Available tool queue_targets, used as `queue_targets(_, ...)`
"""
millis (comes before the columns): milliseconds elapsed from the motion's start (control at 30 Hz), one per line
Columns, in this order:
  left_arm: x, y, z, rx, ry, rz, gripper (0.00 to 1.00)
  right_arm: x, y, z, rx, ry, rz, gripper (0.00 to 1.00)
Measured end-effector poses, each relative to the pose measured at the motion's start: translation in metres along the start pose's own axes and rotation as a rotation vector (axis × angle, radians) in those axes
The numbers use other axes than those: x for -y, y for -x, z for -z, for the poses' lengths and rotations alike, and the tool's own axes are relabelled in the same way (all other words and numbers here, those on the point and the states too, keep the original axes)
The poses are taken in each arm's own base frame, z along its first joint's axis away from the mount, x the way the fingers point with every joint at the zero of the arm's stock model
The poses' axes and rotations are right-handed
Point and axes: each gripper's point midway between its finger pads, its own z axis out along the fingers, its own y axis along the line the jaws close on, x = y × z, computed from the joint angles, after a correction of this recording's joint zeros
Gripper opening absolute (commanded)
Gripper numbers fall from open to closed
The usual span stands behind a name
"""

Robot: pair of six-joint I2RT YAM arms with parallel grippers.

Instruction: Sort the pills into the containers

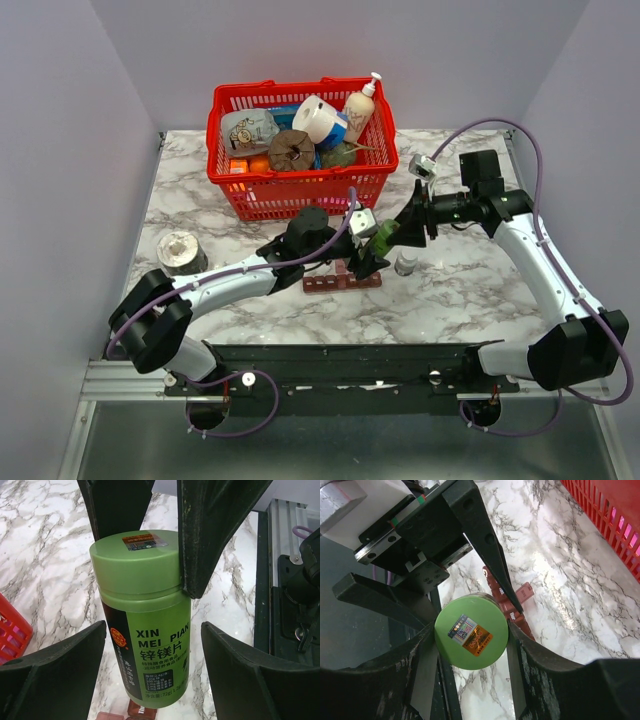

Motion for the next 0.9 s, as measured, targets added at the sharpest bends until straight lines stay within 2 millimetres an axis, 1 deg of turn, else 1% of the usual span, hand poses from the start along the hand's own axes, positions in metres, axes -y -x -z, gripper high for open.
queue_targets(67, 0.000, 0.000, 0.000, 0.000, 0.000, 0.001, 0.81, 0.000, 0.001, 0.000, 0.004, 0.001, 0.000, 0.20)
queue_targets(167, 0.000, 0.000, 0.000, 0.000, -0.002, 0.002, 0.75, 0.000, 0.002, 0.000, 0.008, 0.002, -0.004, 0.20)
queue_targets(200, 0.000, 0.000, 0.000, 0.000, -0.003, 0.004, 0.68, 0.000, 0.003, 0.000, 0.009, 0.003, -0.004, 0.20)
queue_targets(267, 0.000, 0.000, 0.001, -0.002, -0.005, 0.006, 0.62, 0.000, 0.003, -0.001, 0.010, 0.004, -0.003, 0.20)
queue_targets(300, 0.000, -0.001, 0.001, -0.003, -0.007, 0.009, 0.53, 0.000, 0.002, -0.001, 0.010, 0.005, -0.003, 0.20)
queue_targets(367, 0.000, -0.003, 0.001, -0.010, -0.011, 0.018, 0.43, -0.001, 0.001, -0.001, 0.009, 0.008, -0.011, 0.20)
queue_targets(400, 0.000, -0.003, 0.002, -0.011, -0.012, 0.023, 0.32, 0.000, 0.000, -0.001, 0.009, 0.006, -0.011, 0.20)
queue_targets(433, 0.000, -0.003, 0.002, -0.012, -0.014, 0.023, 0.23, 0.000, 0.000, -0.002, 0.011, 0.008, -0.010, 0.20)
queue_targets(500, 0.000, -0.004, 0.003, -0.015, -0.020, 0.030, 0.00, 0.000, 0.000, -0.002, 0.011, 0.007, -0.013, 0.20)
queue_targets(600, 0.001, -0.005, 0.004, -0.017, -0.027, 0.034, 0.00, 0.000, -0.001, -0.002, 0.011, 0.007, -0.015, 0.22)
queue_targets(700, 0.000, -0.007, 0.005, -0.025, -0.031, 0.037, 0.00, -0.001, -0.004, -0.002, 0.009, 0.009, -0.018, 0.35)
queue_targets(733, 0.001, -0.008, 0.005, -0.031, -0.032, 0.036, 0.00, -0.001, -0.005, -0.002, 0.007, 0.011, -0.019, 0.49)
queue_targets(800, 0.002, -0.009, 0.008, -0.044, -0.037, 0.023, 0.00, -0.003, -0.007, -0.002, 0.000, 0.018, -0.013, 0.62)
queue_targets(833, 0.003, -0.009, 0.009, -0.054, -0.039, 0.016, 0.00, -0.004, -0.008, -0.002, -0.006, 0.022, -0.010, 0.72)
queue_targets(900, 0.004, -0.007, 0.012, -0.079, -0.043, -0.001, 0.00, -0.007, -0.007, -0.002, -0.018, 0.032, -0.002, 0.80)
